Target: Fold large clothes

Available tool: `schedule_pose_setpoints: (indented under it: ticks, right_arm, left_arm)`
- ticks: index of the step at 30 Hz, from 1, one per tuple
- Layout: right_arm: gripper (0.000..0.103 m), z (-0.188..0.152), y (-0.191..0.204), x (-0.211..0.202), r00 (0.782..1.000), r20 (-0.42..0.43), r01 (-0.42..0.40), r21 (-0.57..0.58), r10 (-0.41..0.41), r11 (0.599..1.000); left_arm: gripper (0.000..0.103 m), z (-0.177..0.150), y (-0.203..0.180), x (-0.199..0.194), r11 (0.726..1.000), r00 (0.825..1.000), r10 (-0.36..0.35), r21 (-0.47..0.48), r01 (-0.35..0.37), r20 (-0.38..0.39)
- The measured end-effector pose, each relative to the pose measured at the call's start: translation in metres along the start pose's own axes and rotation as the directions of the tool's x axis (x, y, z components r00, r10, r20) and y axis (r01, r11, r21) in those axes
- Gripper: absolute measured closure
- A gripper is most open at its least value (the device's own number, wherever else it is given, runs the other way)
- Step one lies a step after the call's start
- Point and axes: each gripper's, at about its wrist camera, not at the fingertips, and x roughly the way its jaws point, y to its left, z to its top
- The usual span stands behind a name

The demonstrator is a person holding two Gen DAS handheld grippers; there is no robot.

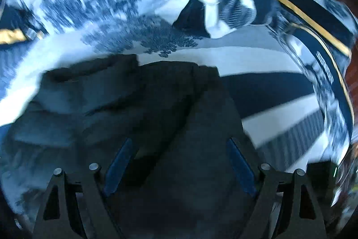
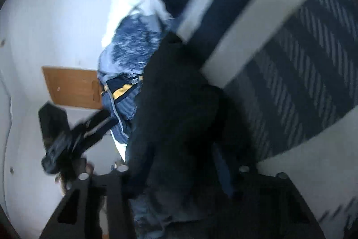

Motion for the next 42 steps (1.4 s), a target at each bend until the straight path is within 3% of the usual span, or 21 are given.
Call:
schedule_pose_setpoints:
  ticks: [2, 4, 6, 7, 9, 10, 12, 14, 16, 19, 21, 23, 25, 26, 27, 29, 30, 31, 34, 37, 42]
  right_arm:
    - [0.055, 0.005, -0.007, 0.006, 0.999, 0.01, -0.044, 0.025, 0.044, 0.999]
    - [0.073, 0.005, -0.011, 0.015, 0.999, 0.003, -0.036, 0.032, 0.035, 0.999]
    - [0.084, 0.002, -0.008, 0.017, 0.999, 0.003, -0.05, 0.02, 0.05, 0.999]
    - [0.093, 0.001, -0.007, 0.02, 0.999, 0.008, -0.043, 0.011, 0.043, 0.999]
    - [0.097, -0.002, -0.008, 0.013, 0.999, 0.03, -0.041, 0.0, 0.041, 0.999]
    - [0.098, -0.002, -0.009, 0.014, 0.998, 0.035, -0.042, -0.001, 0.042, 0.999]
    - [0.1, -0.004, -0.009, 0.003, 0.997, 0.06, -0.041, -0.008, 0.042, 0.999]
    - [0.1, -0.005, -0.007, -0.01, 0.993, 0.104, -0.053, -0.013, 0.054, 0.999]
    - [0.101, -0.003, -0.002, -0.023, 0.985, 0.16, -0.055, -0.031, 0.06, 0.998]
    - [0.099, -0.003, -0.009, -0.013, 0.993, 0.115, 0.04, -0.019, -0.038, 0.999]
    - [0.096, -0.004, -0.021, -0.007, 0.993, 0.09, 0.076, 0.016, -0.078, 0.997]
    - [0.096, -0.003, -0.025, -0.014, 0.994, 0.101, 0.034, 0.044, -0.038, 0.998]
    - [0.096, -0.001, -0.019, -0.037, 0.982, 0.19, 0.001, 0.027, -0.006, 1.0]
    - [0.095, 0.0, -0.013, -0.048, 0.971, 0.239, -0.009, -0.001, 0.009, 1.0]
    - [0.088, 0.002, -0.008, -0.054, 0.964, 0.264, -0.016, -0.022, 0.022, 1.0]
    - [0.03, 0.001, 0.005, -0.066, 0.959, 0.282, -0.011, -0.056, 0.026, 0.998]
    - [0.003, -0.003, 0.011, -0.075, 0.947, 0.321, -0.005, -0.07, 0.027, 0.998]
    - [0.003, -0.008, 0.017, -0.08, 0.935, 0.353, 0.014, -0.076, 0.014, 0.997]
    - [0.003, -0.022, 0.054, -0.075, 0.956, 0.293, 0.052, -0.163, -0.002, 0.985]
    - [0.003, -0.057, 0.096, -0.087, 0.953, 0.303, 0.075, -0.274, 0.012, 0.959]
    - [0.003, -0.17, 0.169, -0.088, 0.978, 0.209, 0.093, -0.478, 0.01, 0.873]
  left_arm:
    - [0.018, 0.018, -0.004, 0.018, 1.0, 1.0, -0.004, -0.025, 0.003, -0.006]
    - [0.02, 0.032, -0.017, 0.033, 1.0, 1.0, -0.005, 0.011, 0.005, -0.022]
    - [0.047, 0.043, -0.026, 0.049, 1.0, 0.998, -0.013, 0.007, 0.014, -0.066]
    - [0.054, 0.044, -0.029, 0.054, 1.0, 0.996, -0.017, 0.004, 0.018, -0.087]
    - [0.096, 0.045, -0.036, 0.062, 1.0, 0.992, 0.003, 0.013, -0.002, -0.123]
    - [0.1, 0.046, -0.037, 0.061, 1.0, 0.992, -0.005, 0.007, 0.006, -0.128]
    - [0.102, 0.049, -0.037, 0.029, 0.994, 0.994, -0.104, -0.016, 0.104, -0.035]
    - [0.102, 0.053, -0.034, 0.007, 0.99, 0.989, -0.135, -0.025, 0.137, 0.059]
    - [0.102, 0.056, -0.033, 0.013, 0.993, 0.992, -0.111, -0.043, 0.113, 0.054]
    - [0.102, 0.056, -0.041, 0.031, 0.999, 0.998, 0.045, 0.011, -0.045, 0.041]
    - [0.102, 0.054, -0.037, 0.023, 0.999, 0.998, 0.032, -0.003, -0.032, 0.062]
    - [0.101, 0.048, -0.027, -0.007, 0.998, 0.991, -0.027, -0.044, 0.034, 0.135]
    - [0.095, 0.038, -0.021, -0.036, 0.997, 0.979, -0.044, -0.053, 0.056, 0.2]
    - [0.08, 0.024, -0.016, -0.06, 0.996, 0.968, -0.05, -0.059, 0.066, 0.246]
    - [0.057, 0.013, -0.014, -0.072, 0.996, 0.961, -0.054, -0.057, 0.072, 0.273]
    - [0.028, -0.034, -0.002, -0.122, 0.995, 0.929, -0.058, -0.054, 0.083, 0.366]
    - [0.021, -0.053, 0.004, -0.138, 0.995, 0.918, -0.044, -0.061, 0.074, 0.394]
    - [0.021, -0.082, 0.015, -0.16, 0.994, 0.905, -0.028, -0.081, 0.068, 0.424]
    - [0.02, -0.17, 0.047, -0.214, 0.984, 0.891, 0.049, -0.173, 0.034, 0.451]
    - [0.02, -0.266, 0.078, -0.255, 0.961, 0.877, 0.131, -0.276, 0.001, 0.462]
    - [0.02, -0.404, 0.116, -0.283, 0.881, 0.882, 0.167, -0.468, 0.067, 0.441]
